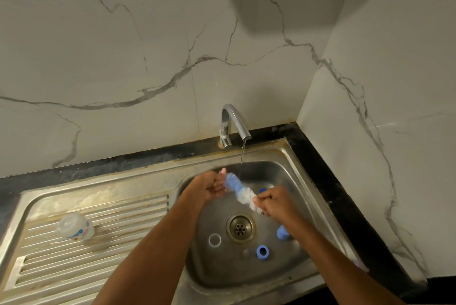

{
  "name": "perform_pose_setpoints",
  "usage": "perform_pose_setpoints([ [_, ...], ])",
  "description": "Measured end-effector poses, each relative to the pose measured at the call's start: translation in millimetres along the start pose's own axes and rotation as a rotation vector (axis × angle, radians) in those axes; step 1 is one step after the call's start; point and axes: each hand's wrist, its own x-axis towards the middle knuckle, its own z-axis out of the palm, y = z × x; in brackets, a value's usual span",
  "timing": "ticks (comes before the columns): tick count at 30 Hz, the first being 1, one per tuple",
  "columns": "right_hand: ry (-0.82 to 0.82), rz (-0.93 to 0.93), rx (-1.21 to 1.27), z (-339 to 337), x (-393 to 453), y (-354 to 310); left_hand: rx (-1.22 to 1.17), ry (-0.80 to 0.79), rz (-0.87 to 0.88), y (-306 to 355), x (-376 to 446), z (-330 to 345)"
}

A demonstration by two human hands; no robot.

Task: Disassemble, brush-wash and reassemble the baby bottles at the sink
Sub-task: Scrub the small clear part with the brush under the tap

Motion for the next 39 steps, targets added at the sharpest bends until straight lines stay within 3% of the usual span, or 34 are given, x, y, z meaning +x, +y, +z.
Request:
perform_pose_setpoints([
  [3,0.183,-0.377,-0.718,9.7,-7.6,10.8,0.044,0.036,-0.05,3.8,-0.1,-1.9],
  [6,0.167,-0.504,-1.023,18.8,-9.8,12.1,0.024,0.056,-0.029,4.1,2.5,5.9],
  [8,0.157,-0.475,-0.921,21.1,-10.4,6.5,0.015,0.109,0.0,3.4,2.9,10.5],
  [11,0.072,-0.26,-0.447,18.9,-1.4,-5.6,0.005,0.152,0.049,3.3,3.9,8.7],
  [15,-0.181,0.18,0.414,1.4,8.1,-13.3,-0.194,0.009,0.052,4.9,4.2,2.7],
  [17,-0.255,0.284,0.61,-3.6,6.8,-10.9,-0.245,-0.046,0.077,8.1,1.6,5.3],
  [19,-0.168,0.226,0.471,1.1,8.4,-4.1,-0.156,-0.017,0.081,8.7,2.0,6.8],
  [21,0.048,-0.038,-0.029,7.5,7.5,1.4,-0.036,0.04,0.034,5.8,5.3,5.5],
  [23,0.161,-0.313,-0.621,13.5,2.6,8.3,-0.026,0.031,-0.003,4.3,7.6,6.3],
  [25,0.218,-0.466,-0.947,18.2,-5.2,9.5,-0.043,0.058,0.002,2.8,11.1,9.6],
  [26,0.218,-0.471,-0.961,20.7,-7.3,9.4,-0.043,0.088,0.017,1.9,12.2,11.6],
  [28,0.178,-0.382,-0.717,22.3,-7.6,3.2,-0.043,0.104,0.044,1.2,12.8,12.6],
  [34,-0.269,0.298,0.617,1.1,4.6,-10.5,-0.276,-0.071,0.046,5.2,-3.0,6.9],
  [36,-0.287,0.312,0.647,-2.7,3.9,-6.6,-0.267,-0.107,0.056,7.4,-2.9,8.4],
  [37,-0.223,0.266,0.529,-0.7,4.8,-3.4,-0.189,-0.082,0.056,7.8,-2.0,9.0],
  [39,0.012,0.057,0.066,3.7,3.9,-1.0,-0.04,0.002,0.021,5.7,2.7,7.8],
])
